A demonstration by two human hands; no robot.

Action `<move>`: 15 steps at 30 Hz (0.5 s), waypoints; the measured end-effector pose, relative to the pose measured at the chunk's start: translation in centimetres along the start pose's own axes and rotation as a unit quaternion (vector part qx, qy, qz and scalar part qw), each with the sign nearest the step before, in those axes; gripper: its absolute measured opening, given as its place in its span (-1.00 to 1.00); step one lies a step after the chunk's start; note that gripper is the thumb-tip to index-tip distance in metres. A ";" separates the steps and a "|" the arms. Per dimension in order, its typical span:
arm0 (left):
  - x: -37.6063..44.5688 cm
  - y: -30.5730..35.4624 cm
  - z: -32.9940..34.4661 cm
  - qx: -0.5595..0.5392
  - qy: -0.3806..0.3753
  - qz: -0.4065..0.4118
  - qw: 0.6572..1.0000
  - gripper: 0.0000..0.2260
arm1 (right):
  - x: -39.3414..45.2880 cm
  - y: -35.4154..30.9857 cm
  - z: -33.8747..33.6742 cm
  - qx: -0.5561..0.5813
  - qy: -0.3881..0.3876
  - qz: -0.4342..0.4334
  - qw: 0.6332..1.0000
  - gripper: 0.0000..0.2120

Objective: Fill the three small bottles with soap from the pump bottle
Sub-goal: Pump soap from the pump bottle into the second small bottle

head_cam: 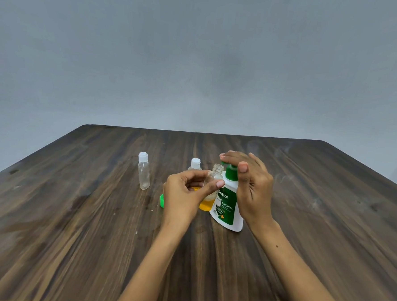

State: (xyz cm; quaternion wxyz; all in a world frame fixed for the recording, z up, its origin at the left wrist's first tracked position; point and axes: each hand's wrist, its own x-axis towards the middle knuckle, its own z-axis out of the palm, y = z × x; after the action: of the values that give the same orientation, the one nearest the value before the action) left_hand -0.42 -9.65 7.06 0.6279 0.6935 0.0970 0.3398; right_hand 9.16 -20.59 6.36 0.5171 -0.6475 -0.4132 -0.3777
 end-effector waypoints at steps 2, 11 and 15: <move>0.0 0.0 0.1 0.004 0.001 0.000 1.000 -0.77 | 0.0 0.1 -0.1 0.002 0.001 -0.001 1.000 -0.38; -0.1 0.2 0.0 -0.002 0.000 0.000 1.000 -0.71 | 0.3 0.1 0.1 -0.005 0.001 -0.011 1.000 -0.38; 0.0 0.2 0.1 -0.003 -0.004 0.006 1.000 -0.70 | 0.3 0.1 0.1 0.006 0.007 -0.003 1.000 -0.39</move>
State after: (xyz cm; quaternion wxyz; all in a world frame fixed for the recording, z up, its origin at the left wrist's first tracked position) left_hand -0.48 -9.76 7.25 0.6280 0.6939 0.0890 0.3410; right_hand 9.33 -20.44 6.54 0.5227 -0.6404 -0.4139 -0.3813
